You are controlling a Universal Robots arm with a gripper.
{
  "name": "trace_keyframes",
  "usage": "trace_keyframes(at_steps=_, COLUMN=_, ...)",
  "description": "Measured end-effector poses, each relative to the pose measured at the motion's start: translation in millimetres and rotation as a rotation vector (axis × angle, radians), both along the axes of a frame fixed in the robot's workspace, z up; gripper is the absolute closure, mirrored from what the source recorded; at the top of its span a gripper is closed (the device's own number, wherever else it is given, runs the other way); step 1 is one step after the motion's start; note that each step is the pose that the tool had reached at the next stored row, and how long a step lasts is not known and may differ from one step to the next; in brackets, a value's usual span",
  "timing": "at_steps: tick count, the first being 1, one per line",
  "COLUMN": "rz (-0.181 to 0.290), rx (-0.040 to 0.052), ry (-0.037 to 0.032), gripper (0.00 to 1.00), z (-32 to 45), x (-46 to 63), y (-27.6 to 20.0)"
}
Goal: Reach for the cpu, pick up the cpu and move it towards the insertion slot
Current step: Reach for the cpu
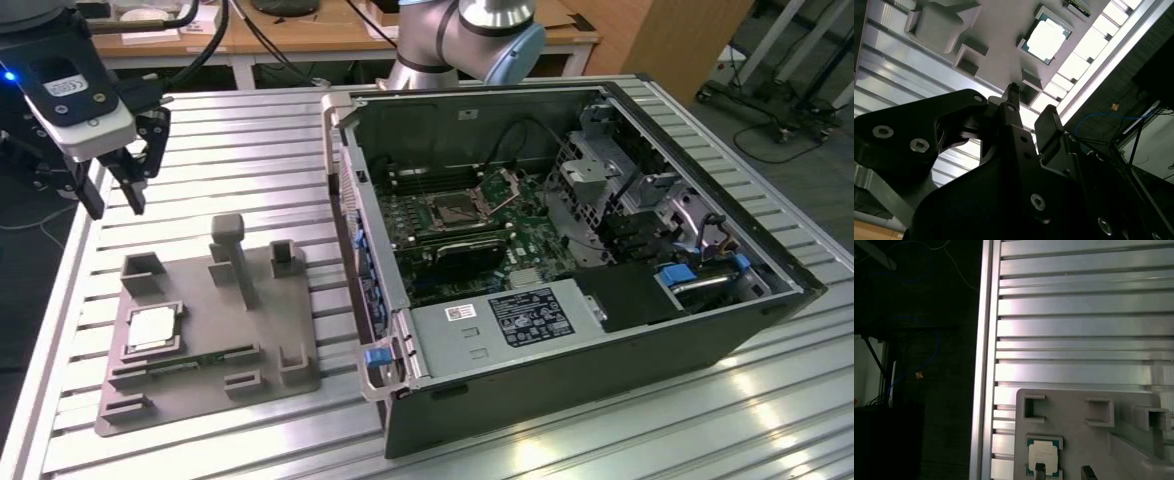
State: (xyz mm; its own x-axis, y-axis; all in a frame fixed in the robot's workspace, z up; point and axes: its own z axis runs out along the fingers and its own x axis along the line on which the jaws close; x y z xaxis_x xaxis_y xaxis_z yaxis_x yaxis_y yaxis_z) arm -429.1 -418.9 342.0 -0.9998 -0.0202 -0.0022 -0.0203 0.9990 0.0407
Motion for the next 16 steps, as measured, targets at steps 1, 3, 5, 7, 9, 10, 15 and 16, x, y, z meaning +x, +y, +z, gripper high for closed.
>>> trace_keyframes(at_steps=1, rz=0.0, rx=0.0003, ry=-0.0004, gripper=0.6, z=-0.4, x=-0.4, y=-0.1)
trace_keyframes(at_steps=3, rz=0.0, rx=0.0009, ry=-0.0009, gripper=0.6, z=-1.0, x=-1.3, y=-0.3)
trace_keyframes(at_steps=5, rz=0.0, rx=0.0015, ry=-0.0012, gripper=0.6, z=-1.7, x=-1.6, y=-0.4)
trace_keyframes(at_steps=7, rz=0.0, rx=0.0015, ry=-0.0008, gripper=0.6, z=-2.3, x=-1.9, y=-0.5)
trace_keyframes(at_steps=9, rz=0.0, rx=0.0018, ry=-0.001, gripper=0.6, z=-3.2, x=-2.0, y=-0.6)
trace_keyframes(at_steps=10, rz=0.0, rx=0.0019, ry=-0.001, gripper=0.6, z=-3.8, x=-2.0, y=-0.6)
trace_keyframes(at_steps=15, rz=0.0, rx=0.0024, ry=-0.001, gripper=0.6, z=-8.0, x=-1.9, y=-2.0)
trace_keyframes(at_steps=16, rz=0.0, rx=0.0026, ry=-0.0008, gripper=0.6, z=-9.4, x=-2.0, y=-2.8)
